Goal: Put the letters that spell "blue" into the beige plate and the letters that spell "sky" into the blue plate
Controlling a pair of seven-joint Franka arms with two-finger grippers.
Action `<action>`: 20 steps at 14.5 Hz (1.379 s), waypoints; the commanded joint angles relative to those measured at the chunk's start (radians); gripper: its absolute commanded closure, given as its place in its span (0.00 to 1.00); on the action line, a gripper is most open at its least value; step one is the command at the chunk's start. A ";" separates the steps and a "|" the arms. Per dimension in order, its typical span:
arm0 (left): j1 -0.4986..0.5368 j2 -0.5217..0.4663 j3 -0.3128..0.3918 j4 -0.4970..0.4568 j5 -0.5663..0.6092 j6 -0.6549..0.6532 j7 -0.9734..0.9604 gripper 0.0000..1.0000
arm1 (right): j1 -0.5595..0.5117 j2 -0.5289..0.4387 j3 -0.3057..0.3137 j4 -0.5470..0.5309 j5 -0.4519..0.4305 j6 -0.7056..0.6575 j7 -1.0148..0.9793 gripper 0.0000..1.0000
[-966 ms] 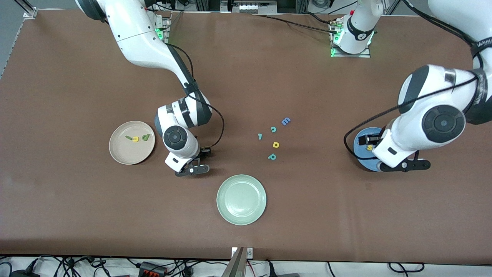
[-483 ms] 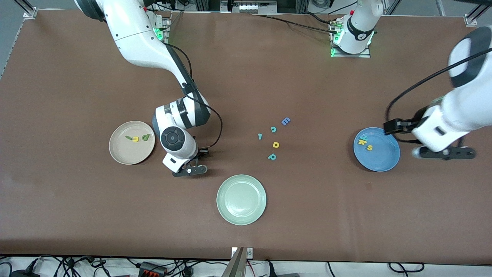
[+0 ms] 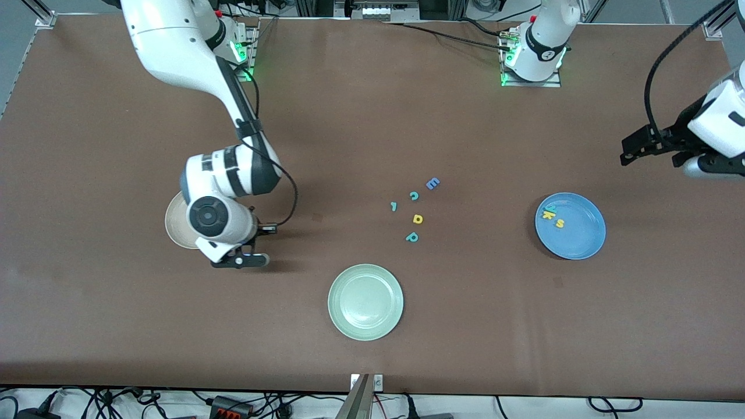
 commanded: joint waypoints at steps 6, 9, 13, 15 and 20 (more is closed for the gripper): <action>-0.036 -0.062 0.029 -0.105 -0.018 0.085 0.021 0.00 | -0.167 -0.181 -0.005 -0.305 -0.008 -0.015 -0.251 0.93; -0.035 -0.054 0.024 -0.080 -0.013 0.076 0.021 0.00 | -0.210 -0.153 -0.005 -0.308 -0.008 0.011 -0.289 0.90; -0.038 -0.055 0.017 -0.078 -0.012 0.070 0.021 0.00 | -0.222 -0.150 -0.005 -0.291 -0.005 0.011 -0.283 0.00; -0.041 -0.055 0.015 -0.077 -0.012 0.068 0.021 0.00 | -0.225 -0.170 -0.006 -0.253 0.000 -0.009 -0.276 0.00; -0.042 -0.055 0.015 -0.075 -0.012 0.068 0.021 0.00 | -0.230 -0.179 -0.025 0.006 0.005 -0.234 -0.246 0.00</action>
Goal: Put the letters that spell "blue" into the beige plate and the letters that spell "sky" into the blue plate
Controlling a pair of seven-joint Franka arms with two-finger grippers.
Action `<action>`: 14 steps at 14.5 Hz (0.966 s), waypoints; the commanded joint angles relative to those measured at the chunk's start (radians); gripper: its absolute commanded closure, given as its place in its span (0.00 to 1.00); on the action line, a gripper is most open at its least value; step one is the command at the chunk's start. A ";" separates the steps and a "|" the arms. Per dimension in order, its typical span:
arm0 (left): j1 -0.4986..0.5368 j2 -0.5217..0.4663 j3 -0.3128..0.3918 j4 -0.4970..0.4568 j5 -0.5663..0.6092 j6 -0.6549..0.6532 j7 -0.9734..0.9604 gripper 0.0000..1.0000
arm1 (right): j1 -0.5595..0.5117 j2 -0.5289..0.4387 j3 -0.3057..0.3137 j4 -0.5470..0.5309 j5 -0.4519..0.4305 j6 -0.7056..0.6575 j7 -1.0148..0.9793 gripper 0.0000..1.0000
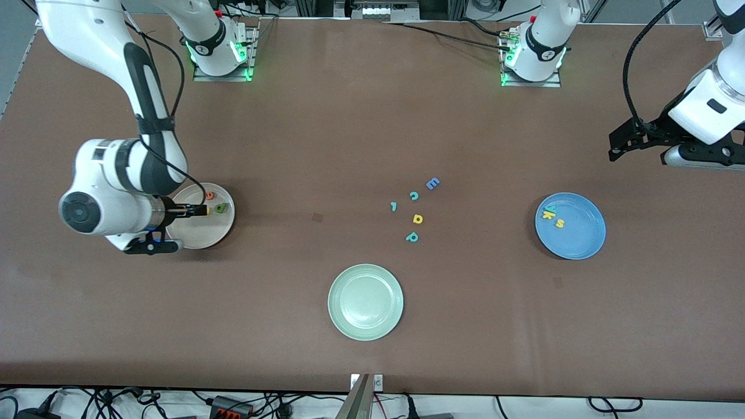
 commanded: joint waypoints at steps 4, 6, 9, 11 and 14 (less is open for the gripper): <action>-0.001 -0.014 0.000 -0.001 -0.012 -0.003 0.015 0.00 | -0.025 -0.011 -0.001 0.225 0.005 -0.154 0.019 0.00; -0.001 -0.014 0.000 -0.001 -0.012 -0.003 0.015 0.00 | -0.028 -0.034 -0.044 0.248 0.011 -0.169 0.013 0.00; -0.001 -0.014 -0.002 -0.001 -0.012 -0.003 0.013 0.00 | -0.078 -0.120 -0.039 0.286 0.011 -0.192 0.007 0.00; -0.001 -0.014 -0.002 0.000 -0.012 -0.003 0.013 0.00 | -0.168 -0.160 0.009 0.324 0.008 -0.221 0.005 0.00; -0.001 -0.014 -0.003 0.001 -0.012 -0.003 0.013 0.00 | -0.293 -0.218 0.129 0.341 -0.035 -0.258 0.010 0.00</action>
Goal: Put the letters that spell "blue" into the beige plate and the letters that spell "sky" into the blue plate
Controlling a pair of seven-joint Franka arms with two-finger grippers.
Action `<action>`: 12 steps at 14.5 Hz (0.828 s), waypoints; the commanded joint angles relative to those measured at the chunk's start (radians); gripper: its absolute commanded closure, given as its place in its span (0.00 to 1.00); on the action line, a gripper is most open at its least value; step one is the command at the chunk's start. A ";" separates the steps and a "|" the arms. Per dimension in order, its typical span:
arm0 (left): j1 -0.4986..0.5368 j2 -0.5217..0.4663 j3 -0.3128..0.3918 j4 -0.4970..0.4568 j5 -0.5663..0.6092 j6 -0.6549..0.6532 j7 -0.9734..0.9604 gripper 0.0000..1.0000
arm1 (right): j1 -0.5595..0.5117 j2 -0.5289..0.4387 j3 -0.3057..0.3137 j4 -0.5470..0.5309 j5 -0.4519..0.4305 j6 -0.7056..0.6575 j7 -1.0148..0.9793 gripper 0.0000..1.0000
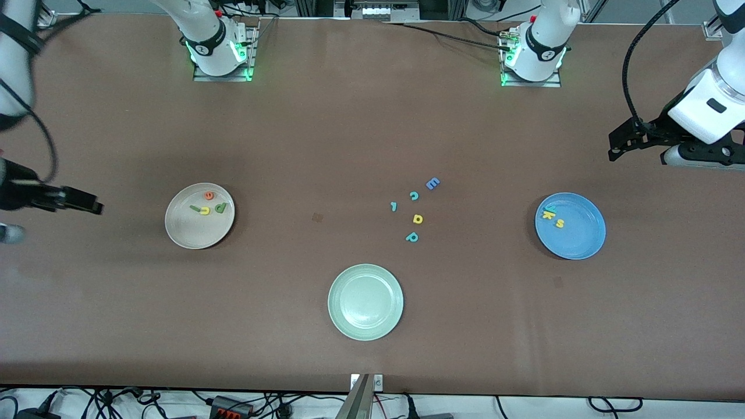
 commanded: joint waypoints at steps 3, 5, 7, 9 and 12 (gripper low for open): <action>0.000 -0.014 -0.002 -0.001 -0.012 -0.003 0.013 0.00 | -0.186 -0.072 0.221 0.005 -0.093 -0.017 0.006 0.00; 0.000 -0.014 -0.002 -0.001 -0.012 -0.003 0.013 0.00 | -0.193 -0.086 0.248 0.001 -0.141 -0.026 0.012 0.00; 0.000 -0.014 -0.002 -0.002 -0.012 -0.003 0.013 0.00 | -0.190 -0.089 0.246 -0.017 -0.145 -0.058 0.048 0.00; 0.000 -0.014 -0.002 -0.001 -0.012 -0.003 0.013 0.00 | -0.188 -0.144 0.246 -0.106 -0.159 -0.043 0.070 0.00; -0.001 -0.014 -0.002 -0.001 -0.012 -0.003 0.013 0.00 | -0.188 -0.227 0.251 -0.243 -0.173 0.014 0.053 0.00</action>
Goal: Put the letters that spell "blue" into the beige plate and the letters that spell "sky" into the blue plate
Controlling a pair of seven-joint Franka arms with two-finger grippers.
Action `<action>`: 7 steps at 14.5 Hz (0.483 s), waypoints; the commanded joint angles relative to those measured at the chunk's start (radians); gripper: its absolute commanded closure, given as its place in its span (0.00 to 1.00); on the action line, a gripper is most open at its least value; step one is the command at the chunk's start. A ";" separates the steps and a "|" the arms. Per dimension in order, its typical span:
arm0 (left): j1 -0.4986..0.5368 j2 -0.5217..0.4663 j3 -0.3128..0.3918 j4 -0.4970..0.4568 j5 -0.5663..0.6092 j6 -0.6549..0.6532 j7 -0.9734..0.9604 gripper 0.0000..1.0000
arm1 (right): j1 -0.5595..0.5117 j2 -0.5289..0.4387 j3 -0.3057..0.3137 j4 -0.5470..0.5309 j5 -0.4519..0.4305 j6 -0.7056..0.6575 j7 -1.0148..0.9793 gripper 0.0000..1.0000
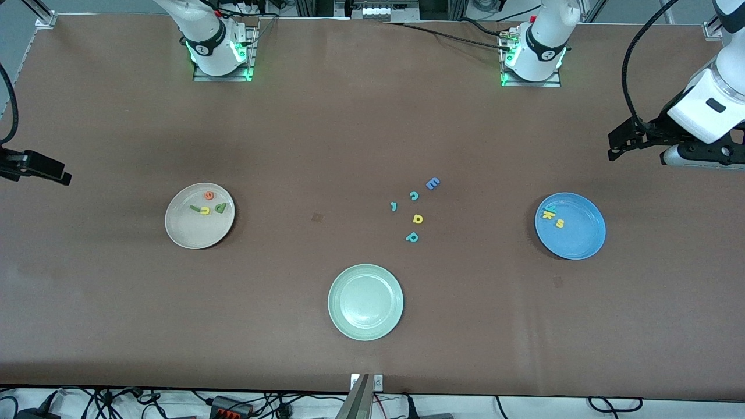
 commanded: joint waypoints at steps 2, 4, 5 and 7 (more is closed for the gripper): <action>-0.001 -0.014 -0.001 -0.002 -0.013 -0.005 0.013 0.00 | -0.011 -0.119 0.032 -0.163 -0.019 0.049 0.008 0.00; 0.000 -0.015 0.000 -0.001 -0.013 -0.006 0.015 0.00 | -0.008 -0.127 0.032 -0.163 -0.019 0.049 0.005 0.00; 0.000 -0.015 -0.001 -0.001 -0.013 -0.006 0.015 0.00 | -0.008 -0.132 0.032 -0.163 -0.019 0.047 0.002 0.00; 0.000 -0.015 -0.001 -0.001 -0.013 -0.006 0.013 0.00 | -0.008 -0.132 0.032 -0.163 -0.021 0.059 0.000 0.00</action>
